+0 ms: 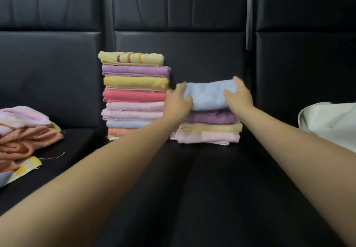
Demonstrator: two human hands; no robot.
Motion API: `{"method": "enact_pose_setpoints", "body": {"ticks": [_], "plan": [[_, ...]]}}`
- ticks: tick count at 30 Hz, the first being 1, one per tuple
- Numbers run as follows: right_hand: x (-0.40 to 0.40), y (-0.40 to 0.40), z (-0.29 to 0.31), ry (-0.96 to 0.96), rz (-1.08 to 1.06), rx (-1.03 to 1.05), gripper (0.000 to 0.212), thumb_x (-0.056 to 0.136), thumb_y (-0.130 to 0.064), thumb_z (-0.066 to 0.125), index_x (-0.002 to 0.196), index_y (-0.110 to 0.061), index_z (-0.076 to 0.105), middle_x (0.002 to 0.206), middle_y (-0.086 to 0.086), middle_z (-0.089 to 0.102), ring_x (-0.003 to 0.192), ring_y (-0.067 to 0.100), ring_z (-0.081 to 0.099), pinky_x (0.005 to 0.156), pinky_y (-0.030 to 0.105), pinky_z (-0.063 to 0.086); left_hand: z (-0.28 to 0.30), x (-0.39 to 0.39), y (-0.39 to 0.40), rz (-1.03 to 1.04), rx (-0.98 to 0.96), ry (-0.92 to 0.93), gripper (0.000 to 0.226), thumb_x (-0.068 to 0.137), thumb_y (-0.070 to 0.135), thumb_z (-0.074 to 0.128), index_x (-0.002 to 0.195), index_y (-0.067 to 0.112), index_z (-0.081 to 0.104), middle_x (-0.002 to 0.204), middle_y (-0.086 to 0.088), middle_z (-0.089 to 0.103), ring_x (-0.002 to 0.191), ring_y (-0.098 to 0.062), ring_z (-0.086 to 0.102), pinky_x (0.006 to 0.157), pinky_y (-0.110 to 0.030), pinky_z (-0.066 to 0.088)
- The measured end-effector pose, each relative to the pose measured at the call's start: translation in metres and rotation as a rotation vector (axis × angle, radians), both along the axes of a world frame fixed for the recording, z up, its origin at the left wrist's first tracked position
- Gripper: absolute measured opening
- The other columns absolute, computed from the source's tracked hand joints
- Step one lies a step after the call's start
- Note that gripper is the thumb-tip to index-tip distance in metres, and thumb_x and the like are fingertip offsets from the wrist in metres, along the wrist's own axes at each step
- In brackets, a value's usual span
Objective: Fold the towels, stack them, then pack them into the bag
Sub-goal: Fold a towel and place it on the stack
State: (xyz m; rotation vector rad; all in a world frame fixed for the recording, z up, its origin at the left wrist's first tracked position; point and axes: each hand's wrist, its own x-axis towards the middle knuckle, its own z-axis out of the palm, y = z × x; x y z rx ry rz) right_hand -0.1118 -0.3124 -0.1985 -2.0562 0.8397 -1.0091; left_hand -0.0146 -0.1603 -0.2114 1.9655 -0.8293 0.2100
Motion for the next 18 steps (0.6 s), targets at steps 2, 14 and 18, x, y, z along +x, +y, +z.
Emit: {"method": "enact_pose_setpoints", "body": {"ticks": [2,14,18], "plan": [[0.013,-0.015,-0.033,0.408,-0.039,-0.197,0.044,0.101,-0.027,0.031,0.141,-0.015,0.046,0.138,0.020,0.052,0.125,0.037,0.046,0.100,0.037,0.035,-0.023,0.010,-0.013,0.026,0.213,-0.036,0.030,0.098,0.024,0.040,0.111,0.010,0.064,0.118,-0.021,0.059,0.111,-0.036,0.055,0.088,-0.033,0.040],[-0.031,0.104,-0.027,0.168,0.000,-0.454,0.027,0.095,-0.025,0.047,0.117,-0.013,0.057,0.117,0.007,0.056,0.113,0.026,0.048,0.089,0.040,0.040,0.007,-0.017,0.070,-0.113,0.214,0.036,0.040,0.098,0.017,0.042,0.136,0.009,0.051,0.140,-0.011,0.051,0.125,-0.026,0.050,0.101,-0.033,0.042],[-0.027,0.181,-0.033,0.179,0.302,-0.201,0.025,0.094,-0.020,0.045,0.074,-0.011,0.055,0.077,0.006,0.061,0.079,0.029,0.057,0.065,0.039,0.042,0.017,-0.025,0.168,-0.080,0.124,0.162,0.029,0.097,0.018,0.041,0.099,0.012,0.069,0.105,-0.004,0.068,0.088,-0.019,0.064,0.072,-0.032,0.053]]}}
